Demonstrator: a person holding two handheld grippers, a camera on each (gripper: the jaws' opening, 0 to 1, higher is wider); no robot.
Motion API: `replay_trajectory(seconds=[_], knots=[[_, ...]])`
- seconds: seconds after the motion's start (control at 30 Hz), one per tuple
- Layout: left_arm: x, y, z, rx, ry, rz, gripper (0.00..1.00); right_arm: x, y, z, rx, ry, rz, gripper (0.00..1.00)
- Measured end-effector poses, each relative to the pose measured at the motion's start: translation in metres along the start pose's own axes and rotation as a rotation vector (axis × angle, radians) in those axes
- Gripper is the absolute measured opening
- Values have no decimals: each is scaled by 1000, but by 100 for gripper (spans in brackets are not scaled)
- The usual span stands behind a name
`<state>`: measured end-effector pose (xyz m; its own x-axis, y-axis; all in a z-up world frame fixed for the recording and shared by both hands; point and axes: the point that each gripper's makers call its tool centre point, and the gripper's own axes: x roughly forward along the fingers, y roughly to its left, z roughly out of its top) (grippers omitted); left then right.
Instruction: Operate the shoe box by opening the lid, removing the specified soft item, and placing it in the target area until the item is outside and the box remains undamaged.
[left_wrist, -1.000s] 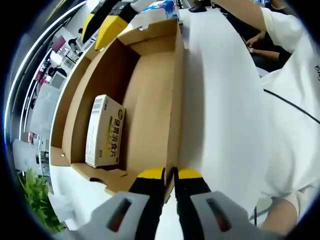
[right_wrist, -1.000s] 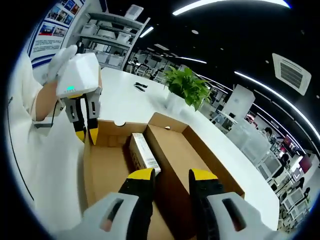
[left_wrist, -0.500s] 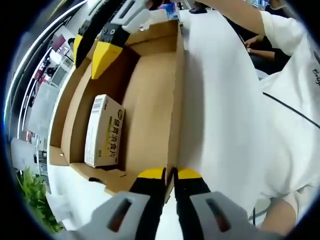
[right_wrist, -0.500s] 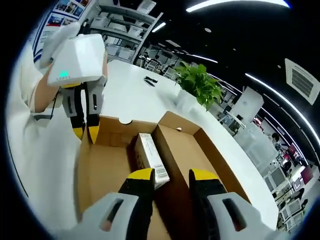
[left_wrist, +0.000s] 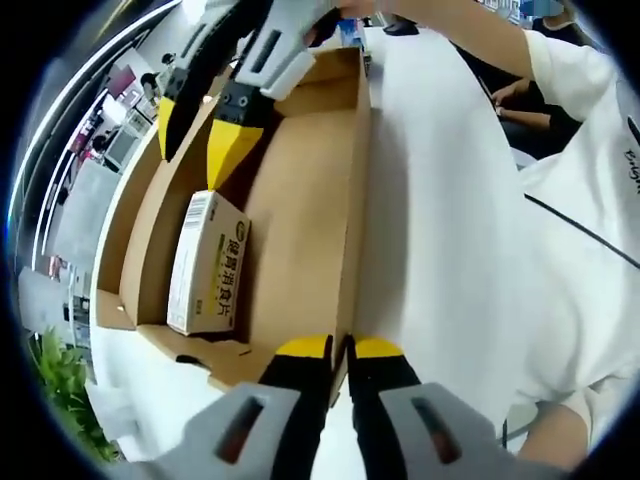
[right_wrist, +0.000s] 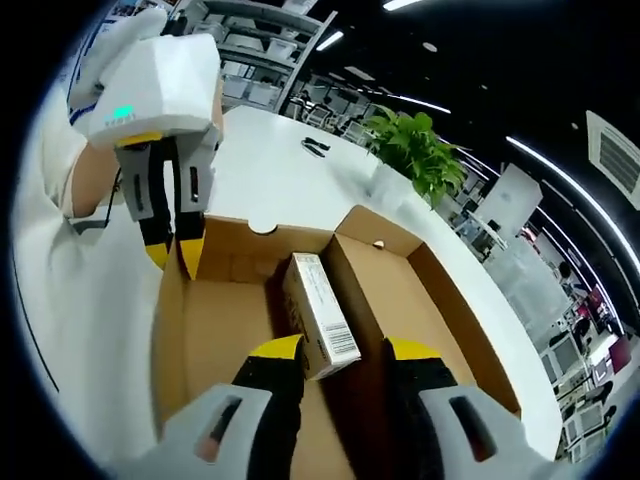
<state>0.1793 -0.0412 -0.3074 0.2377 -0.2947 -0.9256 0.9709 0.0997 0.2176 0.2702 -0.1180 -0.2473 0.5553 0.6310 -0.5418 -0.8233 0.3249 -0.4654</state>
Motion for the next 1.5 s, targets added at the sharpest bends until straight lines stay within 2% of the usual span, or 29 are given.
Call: replay_trajectory(seconds=[0.27, 0.37, 0.57, 0.7, 0.8, 0.9, 1.03, 1.17, 1.37, 1.5], knots=[[0, -1, 0, 1, 0, 5, 6, 7, -1, -5, -3, 16, 6, 30], [0, -1, 0, 0, 3, 5, 6, 11, -2, -11, -28, 45, -7, 30], [0, -2, -1, 4, 0, 6, 6, 10, -5, -17, -15, 50, -5, 29], [0, -1, -1, 1, 2, 3, 6, 13, -4, -18, -5, 47, 3, 29], [0, -1, -1, 2, 3, 4, 6, 17, 5, -10, -17, 2, 42, 27], [0, -1, -1, 2, 3, 4, 6, 25, 5, -13, -47, 38, 26, 28], [-1, -1, -1, 1, 6, 2, 6, 34, 8, -14, -40, 54, 46, 29], [0, -1, -1, 3, 10, 1, 6, 38, 5, -21, -52, 97, 44, 27], [-1, 0, -1, 5, 3, 3, 6, 32, 8, -21, 15, 101, 66, 21], [-1, 0, 0, 5, 5, 4, 6, 26, 15, -23, 4, 124, 101, 20]])
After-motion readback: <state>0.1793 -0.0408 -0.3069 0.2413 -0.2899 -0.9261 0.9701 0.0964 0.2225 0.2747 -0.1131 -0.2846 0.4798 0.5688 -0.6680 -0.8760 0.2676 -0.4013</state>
